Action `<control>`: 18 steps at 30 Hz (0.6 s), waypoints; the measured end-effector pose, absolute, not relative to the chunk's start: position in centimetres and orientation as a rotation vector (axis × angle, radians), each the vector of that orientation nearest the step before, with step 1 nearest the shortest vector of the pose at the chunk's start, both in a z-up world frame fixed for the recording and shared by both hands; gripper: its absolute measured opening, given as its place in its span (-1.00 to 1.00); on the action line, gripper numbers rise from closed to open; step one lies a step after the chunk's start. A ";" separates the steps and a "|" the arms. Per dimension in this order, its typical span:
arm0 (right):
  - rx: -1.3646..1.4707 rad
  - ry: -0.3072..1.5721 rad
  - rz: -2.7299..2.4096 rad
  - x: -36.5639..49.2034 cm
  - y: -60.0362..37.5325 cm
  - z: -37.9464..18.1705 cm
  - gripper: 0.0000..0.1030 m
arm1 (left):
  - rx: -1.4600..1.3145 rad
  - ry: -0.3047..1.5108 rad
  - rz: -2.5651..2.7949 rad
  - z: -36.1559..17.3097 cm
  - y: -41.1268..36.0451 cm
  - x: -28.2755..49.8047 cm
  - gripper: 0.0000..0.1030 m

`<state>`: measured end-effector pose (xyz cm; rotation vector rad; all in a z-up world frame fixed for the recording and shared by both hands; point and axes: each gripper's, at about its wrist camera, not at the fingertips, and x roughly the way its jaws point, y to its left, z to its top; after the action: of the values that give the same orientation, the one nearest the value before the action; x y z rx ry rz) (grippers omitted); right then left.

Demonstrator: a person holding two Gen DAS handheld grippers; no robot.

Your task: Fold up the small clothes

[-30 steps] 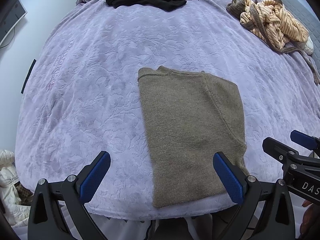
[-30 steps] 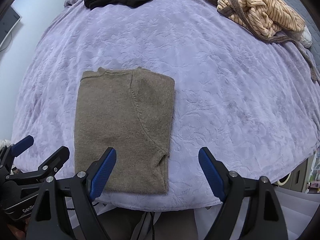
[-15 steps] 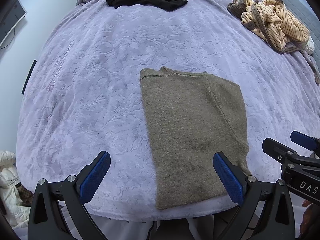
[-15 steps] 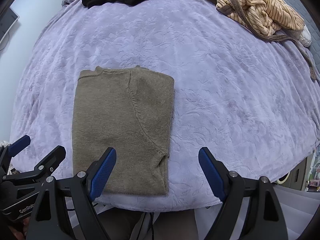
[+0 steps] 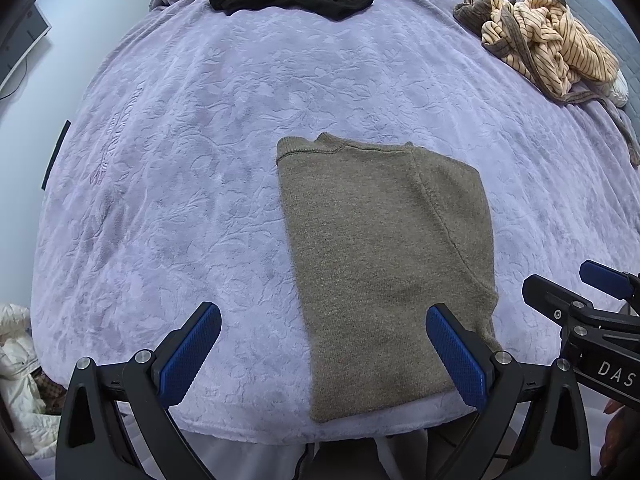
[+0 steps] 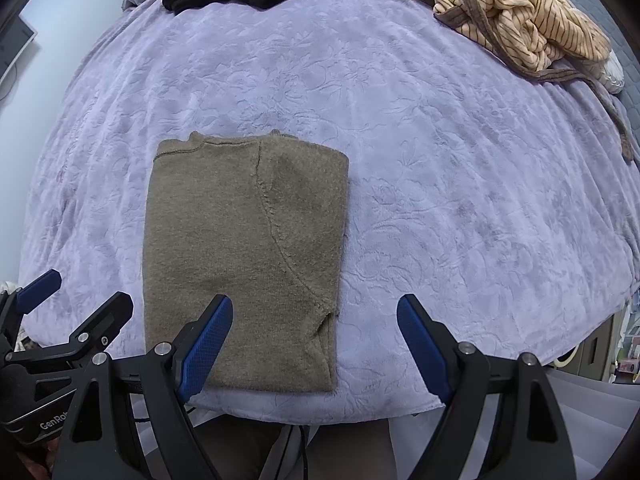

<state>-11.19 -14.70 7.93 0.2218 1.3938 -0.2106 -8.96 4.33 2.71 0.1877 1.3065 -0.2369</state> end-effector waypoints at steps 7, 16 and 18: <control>0.220 1.400 -0.207 -11.0 -14.8 7.6 0.68 | 0.189 1.309 -0.239 2.6 4.4 -8.9 1.00; 0.220 1.403 -0.202 -10.8 -14.7 7.5 0.68 | 0.189 1.309 -0.235 2.5 4.5 -8.8 1.00; 0.220 1.402 -0.202 -10.9 -14.7 7.5 0.68 | 0.190 1.309 -0.236 2.6 4.6 -8.9 1.00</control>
<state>-10.86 -14.72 7.47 0.2200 1.4021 -0.2020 -8.85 4.60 2.55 0.1901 1.3093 -0.2356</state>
